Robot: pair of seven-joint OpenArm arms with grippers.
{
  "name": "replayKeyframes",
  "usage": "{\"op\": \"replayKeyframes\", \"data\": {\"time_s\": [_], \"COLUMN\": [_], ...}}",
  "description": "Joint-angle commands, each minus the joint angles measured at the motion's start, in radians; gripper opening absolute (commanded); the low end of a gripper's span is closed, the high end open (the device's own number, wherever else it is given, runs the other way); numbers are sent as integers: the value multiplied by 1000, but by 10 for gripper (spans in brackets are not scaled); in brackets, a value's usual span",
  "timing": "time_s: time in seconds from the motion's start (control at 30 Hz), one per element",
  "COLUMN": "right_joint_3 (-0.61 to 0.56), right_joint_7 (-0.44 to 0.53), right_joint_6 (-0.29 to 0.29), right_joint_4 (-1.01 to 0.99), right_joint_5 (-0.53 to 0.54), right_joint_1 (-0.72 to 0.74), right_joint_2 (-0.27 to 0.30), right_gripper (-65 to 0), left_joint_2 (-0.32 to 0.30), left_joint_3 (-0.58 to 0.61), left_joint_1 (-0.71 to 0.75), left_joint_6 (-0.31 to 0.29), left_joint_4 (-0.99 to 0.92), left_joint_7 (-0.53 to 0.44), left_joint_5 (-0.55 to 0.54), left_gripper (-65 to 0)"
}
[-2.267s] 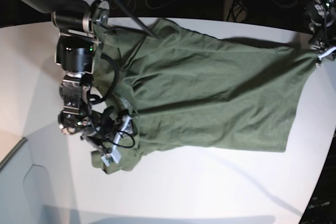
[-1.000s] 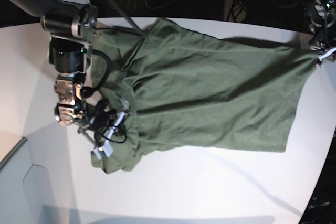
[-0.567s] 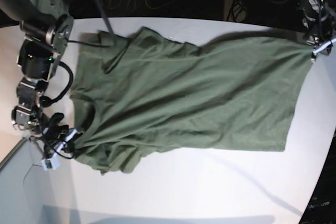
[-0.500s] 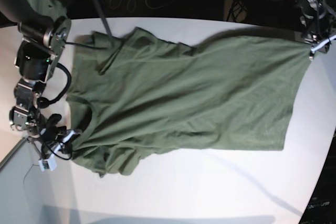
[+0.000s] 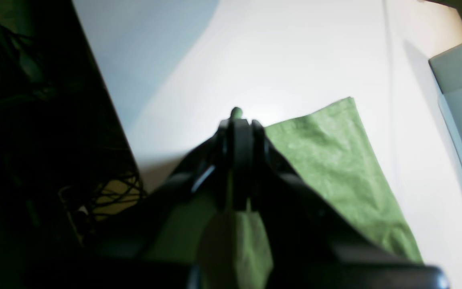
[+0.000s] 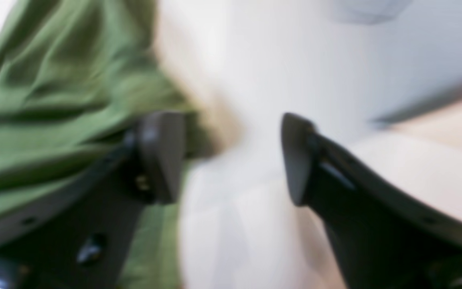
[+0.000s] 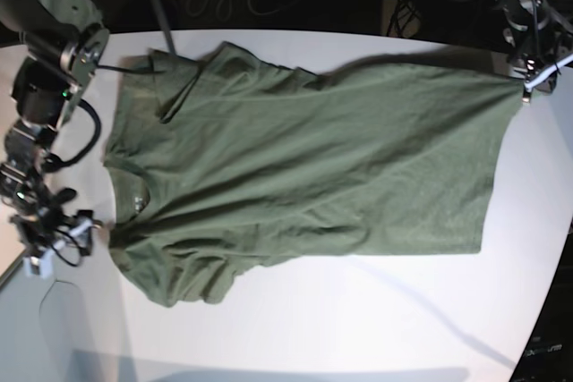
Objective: Layout the t-shirt on the table in an organized manner, then fold the t-shirt properly
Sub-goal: 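Pull the collar end away from the left gripper to straighten the shirt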
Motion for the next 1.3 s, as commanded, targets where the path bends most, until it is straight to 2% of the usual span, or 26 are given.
{"op": "replayKeyframes", "data": {"time_s": [0.0,0.1,0.17,0.27,0.33,0.43,0.57,0.73,1.0,1.13,1.27], "right_joint_3": [15,34,29,32,34,27,26,23,-60,-63,-63], "right_joint_7": [20,-15,-77,-173,-235,-299,-334,-339,-339,-337,-331], "right_joint_6": [-11,-6,38,128,128,128,128,128,128,128,128], "right_joint_4": [62,242,374,546,621,691,770,771,765,717,635], "right_joint_5": [11,11,11,8,6,6,9,11,11,5,11], "right_joint_1": [1,-111,-206,-327,-392,-470,-567,-634,-723,-718,-709], "right_joint_2": [6,-36,-69,-157,-208,-254,-304,-318,-336,-350,-330], "right_gripper": [-200,-156,-158,-158,-158,-157,-157,-157,-158,-158,-159], "left_joint_2": [-7,-7,-7,-7,-7,-7,-7,-7,-7,-7,-7], "left_joint_3": [-3,-3,-3,-3,-3,-3,-3,-3,-3,-3,-3], "left_joint_1": [5,7,7,7,5,4,1,1,7,11,22], "left_joint_6": [-5,-5,-5,-5,-5,-5,-5,-5,-5,-5,-5], "left_joint_4": [21,18,13,11,11,11,11,10,10,10,10], "left_joint_7": [-25,-25,-26,-26,-26,-26,-26,-23,-26,-26,-28], "left_joint_5": [3,3,3,3,3,3,3,3,3,3,3], "left_gripper": [-650,-650,-650,-650,-650,-650,-650,-650,-650,-650,-650]}}
